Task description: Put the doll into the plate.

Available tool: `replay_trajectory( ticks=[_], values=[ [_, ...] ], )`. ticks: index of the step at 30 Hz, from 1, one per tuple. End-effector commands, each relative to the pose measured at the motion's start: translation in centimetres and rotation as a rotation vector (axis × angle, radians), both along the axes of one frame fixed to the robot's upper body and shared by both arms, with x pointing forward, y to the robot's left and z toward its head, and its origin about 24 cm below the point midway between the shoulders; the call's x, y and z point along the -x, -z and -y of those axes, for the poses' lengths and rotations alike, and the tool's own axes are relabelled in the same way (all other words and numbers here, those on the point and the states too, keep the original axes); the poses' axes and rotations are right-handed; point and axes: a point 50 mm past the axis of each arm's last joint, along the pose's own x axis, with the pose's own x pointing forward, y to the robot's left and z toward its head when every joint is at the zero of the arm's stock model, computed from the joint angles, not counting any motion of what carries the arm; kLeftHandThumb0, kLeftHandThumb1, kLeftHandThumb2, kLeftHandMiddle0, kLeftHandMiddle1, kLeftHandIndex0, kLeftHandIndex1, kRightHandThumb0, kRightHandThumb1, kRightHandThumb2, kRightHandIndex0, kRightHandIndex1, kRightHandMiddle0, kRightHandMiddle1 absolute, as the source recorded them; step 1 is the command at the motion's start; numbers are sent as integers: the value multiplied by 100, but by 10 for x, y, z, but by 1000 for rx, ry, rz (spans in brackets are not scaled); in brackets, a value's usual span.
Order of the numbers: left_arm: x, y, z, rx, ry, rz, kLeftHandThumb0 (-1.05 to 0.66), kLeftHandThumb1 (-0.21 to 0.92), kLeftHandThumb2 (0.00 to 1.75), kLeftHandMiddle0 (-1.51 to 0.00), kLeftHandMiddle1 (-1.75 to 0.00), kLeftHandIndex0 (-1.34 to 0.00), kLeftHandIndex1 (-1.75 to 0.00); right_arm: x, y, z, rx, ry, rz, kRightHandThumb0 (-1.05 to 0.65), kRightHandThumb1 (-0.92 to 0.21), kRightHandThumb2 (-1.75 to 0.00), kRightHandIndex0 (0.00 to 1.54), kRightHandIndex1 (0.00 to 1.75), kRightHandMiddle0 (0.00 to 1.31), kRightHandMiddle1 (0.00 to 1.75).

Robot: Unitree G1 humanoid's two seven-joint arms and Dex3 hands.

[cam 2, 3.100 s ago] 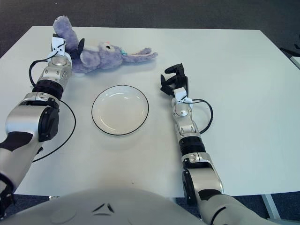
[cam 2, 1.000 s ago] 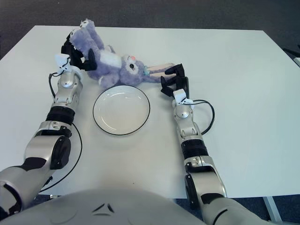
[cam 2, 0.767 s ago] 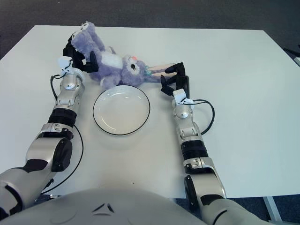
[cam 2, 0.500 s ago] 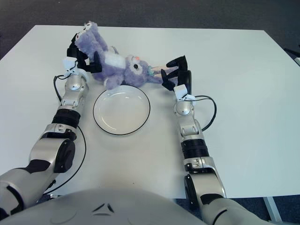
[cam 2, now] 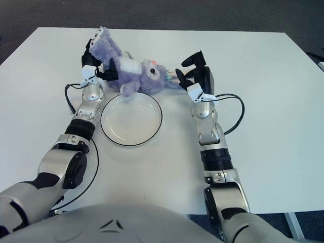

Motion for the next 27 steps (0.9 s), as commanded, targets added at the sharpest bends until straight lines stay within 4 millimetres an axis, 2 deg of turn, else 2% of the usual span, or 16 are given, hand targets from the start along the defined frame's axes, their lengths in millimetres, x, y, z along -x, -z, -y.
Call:
replay_trajectory(
  ticks=[1, 5, 11, 21, 27],
  values=[
    [-2, -1, 9, -10, 9, -5, 0, 5, 159, -83, -165, -60, -175, -3, -17, -4, 94, -29, 36, -57, -65, -73, 29, 109, 3, 139],
    [-2, -1, 14, -2, 5, -16, 0, 5, 159, -83, -165, -60, -175, -4, -23, -6, 161, -63, 12, -65, -58, -76, 26, 91, 2, 126],
    [-4, -1, 22, -8, -1, -36, 0, 5, 159, -84, -164, -59, -175, -7, -31, -7, 258, -113, -24, -69, -59, -72, 19, 74, 0, 108],
    [-6, -2, 33, -31, -21, -52, 0, 6, 159, -82, -166, -58, -175, -13, -37, -7, 394, -161, -33, -77, -61, -63, 16, 62, 0, 91],
    [-9, -4, 40, -26, -24, -71, 0, 8, 157, -81, -167, -57, -175, -18, -40, -8, 484, -192, -87, -78, -57, -62, 12, 55, 0, 84]
  ],
)
